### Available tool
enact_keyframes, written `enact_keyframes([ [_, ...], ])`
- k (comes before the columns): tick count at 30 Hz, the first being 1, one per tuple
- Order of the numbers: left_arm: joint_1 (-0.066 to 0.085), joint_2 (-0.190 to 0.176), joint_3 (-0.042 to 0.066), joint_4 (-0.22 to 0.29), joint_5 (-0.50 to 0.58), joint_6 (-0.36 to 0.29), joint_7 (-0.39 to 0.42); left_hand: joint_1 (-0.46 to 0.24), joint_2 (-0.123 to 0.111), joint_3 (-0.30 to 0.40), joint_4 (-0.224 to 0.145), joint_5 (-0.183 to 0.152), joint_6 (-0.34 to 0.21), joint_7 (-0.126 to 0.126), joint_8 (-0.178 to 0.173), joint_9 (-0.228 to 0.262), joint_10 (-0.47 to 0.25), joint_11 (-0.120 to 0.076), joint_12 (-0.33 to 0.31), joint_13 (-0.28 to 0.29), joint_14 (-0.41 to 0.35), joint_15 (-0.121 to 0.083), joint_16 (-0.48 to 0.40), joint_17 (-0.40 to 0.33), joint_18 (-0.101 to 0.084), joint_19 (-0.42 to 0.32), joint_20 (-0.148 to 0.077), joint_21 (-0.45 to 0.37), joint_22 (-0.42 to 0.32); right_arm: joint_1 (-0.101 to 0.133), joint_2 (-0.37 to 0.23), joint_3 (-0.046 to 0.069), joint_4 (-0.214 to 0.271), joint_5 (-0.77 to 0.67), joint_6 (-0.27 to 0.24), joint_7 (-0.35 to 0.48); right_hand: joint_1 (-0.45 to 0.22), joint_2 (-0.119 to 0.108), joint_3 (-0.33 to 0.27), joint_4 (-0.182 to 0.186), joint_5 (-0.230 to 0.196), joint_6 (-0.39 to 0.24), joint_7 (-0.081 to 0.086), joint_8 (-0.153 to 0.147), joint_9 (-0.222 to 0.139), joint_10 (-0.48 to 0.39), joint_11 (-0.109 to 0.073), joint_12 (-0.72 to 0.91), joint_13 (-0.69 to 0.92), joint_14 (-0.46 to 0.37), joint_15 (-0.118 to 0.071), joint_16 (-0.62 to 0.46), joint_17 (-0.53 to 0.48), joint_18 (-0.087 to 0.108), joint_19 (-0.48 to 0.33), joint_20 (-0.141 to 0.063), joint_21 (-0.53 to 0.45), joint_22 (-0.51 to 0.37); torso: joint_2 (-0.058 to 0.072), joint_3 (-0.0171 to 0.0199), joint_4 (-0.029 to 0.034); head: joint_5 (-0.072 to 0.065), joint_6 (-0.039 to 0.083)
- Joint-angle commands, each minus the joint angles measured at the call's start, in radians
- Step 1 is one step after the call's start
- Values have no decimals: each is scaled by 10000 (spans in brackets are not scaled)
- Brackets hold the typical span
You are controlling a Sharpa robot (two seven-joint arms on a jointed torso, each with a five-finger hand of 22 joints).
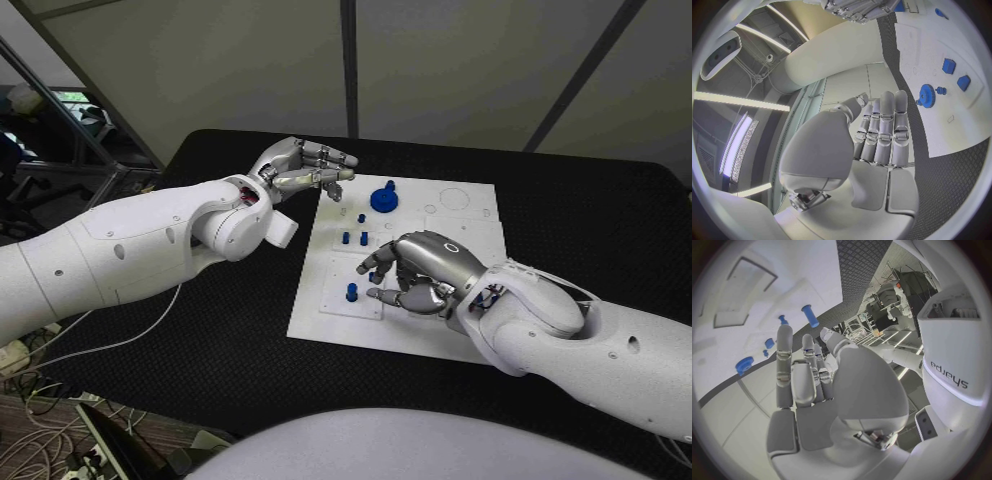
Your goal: Assemble the parts on the task board
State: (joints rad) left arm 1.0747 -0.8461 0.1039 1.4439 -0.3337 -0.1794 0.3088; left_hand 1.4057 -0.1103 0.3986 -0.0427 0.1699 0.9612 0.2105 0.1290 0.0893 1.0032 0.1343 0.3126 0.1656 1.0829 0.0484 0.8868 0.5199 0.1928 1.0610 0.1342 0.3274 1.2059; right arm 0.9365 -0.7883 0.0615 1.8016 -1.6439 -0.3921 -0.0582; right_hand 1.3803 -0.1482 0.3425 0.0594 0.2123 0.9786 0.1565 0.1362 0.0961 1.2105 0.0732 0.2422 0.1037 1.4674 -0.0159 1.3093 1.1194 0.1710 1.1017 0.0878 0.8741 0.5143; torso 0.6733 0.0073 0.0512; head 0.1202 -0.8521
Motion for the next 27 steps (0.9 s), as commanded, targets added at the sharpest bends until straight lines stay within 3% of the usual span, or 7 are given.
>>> enact_keyframes([
  [1,8,-42,1,23,21,86,36,-40,97,-41,-7,-40,-80,-16,42,-13,-70,5,22,-12,-19,29,-37,-14,-120,0,101,-40,-13,109,-511,108,228,1876,-95,-154,-232,49,-185,152,249,592,-212,281,124,638,-182,549,305,299,-60,126,203,149,63,12,-42,-14,-22,-18,-9,-261,90],
  [4,1,-99,-4,39,21,70,34,-40,97,-41,-7,-40,-80,-16,42,-13,-70,5,22,-12,-19,29,-37,-14,-120,0,101,-40,-13,165,-1260,185,500,2606,334,-563,-586,22,-560,372,677,1181,-536,642,329,1448,-528,1780,1148,405,-308,393,587,116,296,-189,107,174,-20,-15,-17,-494,92],
  [7,-12,-166,-9,59,21,46,32,-53,101,-50,2,-40,-97,-15,53,-17,-90,8,35,-17,-27,33,-43,-23,-122,-6,105,-48,-20,194,-1995,221,748,2952,563,-949,-861,43,-1200,648,1109,1287,-803,1033,664,1779,-774,7472,7182,585,-539,1062,1609,-30,735,-431,450,689,-37,-20,-51,-717,99],
  [9,-24,-205,-12,79,21,31,35,-53,101,-50,2,-40,-97,-15,53,-17,-90,8,35,-17,-27,33,-43,-23,-122,-6,105,-48,-20,201,-2394,231,918,2979,581,-1210,-1117,39,-1576,912,1400,1215,-762,1233,855,2013,-810,9604,9665,669,-520,1417,2204,-92,961,-436,726,1093,-68,-26,-93,-841,90],
  [12,-42,-249,-14,105,21,17,36,-53,101,-50,2,-40,-97,-15,53,-17,-90,8,35,-17,-27,33,-43,-23,-122,-6,105,-48,-20,204,-2915,238,1197,2700,488,-1730,-1214,73,-2105,1189,1757,1018,-797,1582,1195,2125,-779,10996,11341,721,-503,1694,2664,-147,1149,-430,975,1453,-97,-29,-140,-1106,116],
  [21,-79,-379,-17,219,22,-31,31,-53,101,-50,2,-40,-97,-15,53,-17,-90,8,35,-17,-27,33,-43,-23,-122,-6,105,-48,-20,193,-4058,239,1682,1744,281,-3392,-1426,-87,-3179,1788,2365,406,-690,1988,1653,2101,-638,11458,11996,806,-422,2040,3299,-214,1365,-380,1325,1960,-215,-52,-292,-1856,211],
  [27,-83,-435,-18,290,22,-47,38,-53,101,-50,2,-40,-97,-15,53,-17,-90,8,35,-17,-27,33,-43,-23,-122,-6,105,-48,-20,173,-4044,233,1561,1537,407,-3829,-1323,-55,-3755,2187,2341,125,-659,2180,1860,2008,-605,11400,11985,802,-390,2062,3337,-209,1348,-344,1320,1968,-258,-50,-353,-2049,215],
])
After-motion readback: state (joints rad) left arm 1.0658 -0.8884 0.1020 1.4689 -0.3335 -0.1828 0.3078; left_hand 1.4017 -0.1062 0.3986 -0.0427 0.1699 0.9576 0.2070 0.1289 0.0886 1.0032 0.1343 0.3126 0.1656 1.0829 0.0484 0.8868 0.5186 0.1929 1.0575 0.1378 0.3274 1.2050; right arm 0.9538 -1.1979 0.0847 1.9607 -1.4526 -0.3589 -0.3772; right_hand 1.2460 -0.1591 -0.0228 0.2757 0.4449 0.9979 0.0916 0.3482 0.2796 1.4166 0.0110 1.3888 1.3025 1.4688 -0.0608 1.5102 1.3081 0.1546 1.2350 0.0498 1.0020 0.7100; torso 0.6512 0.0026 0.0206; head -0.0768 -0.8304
